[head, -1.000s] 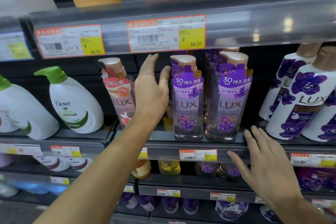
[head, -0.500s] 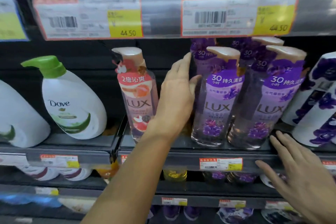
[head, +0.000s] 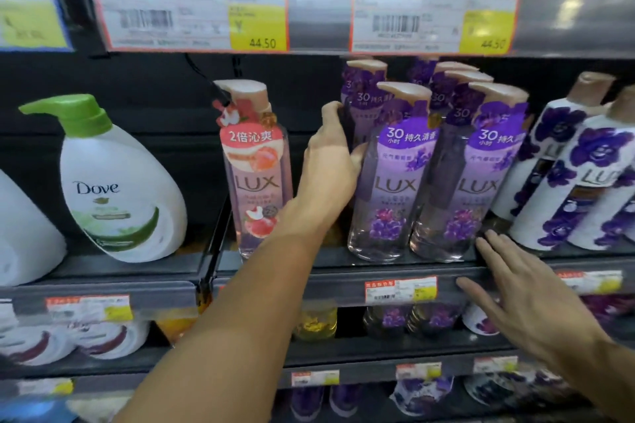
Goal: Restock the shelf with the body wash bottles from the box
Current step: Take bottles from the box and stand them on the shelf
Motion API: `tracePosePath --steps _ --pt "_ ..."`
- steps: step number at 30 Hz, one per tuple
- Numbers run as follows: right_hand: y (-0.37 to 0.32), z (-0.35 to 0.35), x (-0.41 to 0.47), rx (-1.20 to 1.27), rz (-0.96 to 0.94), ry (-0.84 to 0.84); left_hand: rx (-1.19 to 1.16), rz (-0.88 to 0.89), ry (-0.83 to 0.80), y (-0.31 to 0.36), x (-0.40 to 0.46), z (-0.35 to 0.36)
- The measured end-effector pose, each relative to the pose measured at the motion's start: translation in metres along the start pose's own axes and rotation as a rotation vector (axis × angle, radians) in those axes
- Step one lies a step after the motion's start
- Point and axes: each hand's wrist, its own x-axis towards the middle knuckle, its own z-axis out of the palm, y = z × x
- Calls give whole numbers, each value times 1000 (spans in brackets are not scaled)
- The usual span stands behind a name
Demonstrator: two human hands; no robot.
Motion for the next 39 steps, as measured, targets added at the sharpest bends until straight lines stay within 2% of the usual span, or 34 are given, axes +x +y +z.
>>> tracePosePath --steps 3,7,17,34,39 --pt "1 6 1 -24 8 23 38 -43 -38 1 4 -2" --pt "7 15 2 -54 10 -3 31 2 -33 -4 -1 -2" --pt "12 21 4 -31 36 12 -156 -21 -26 -7 -19 -2" --pt "17 28 4 -54 0 60 -113 -31 -56 -9 -18 -7" --pt "17 29 3 -48 3 45 -201 -80 -25 0 -24 -13"
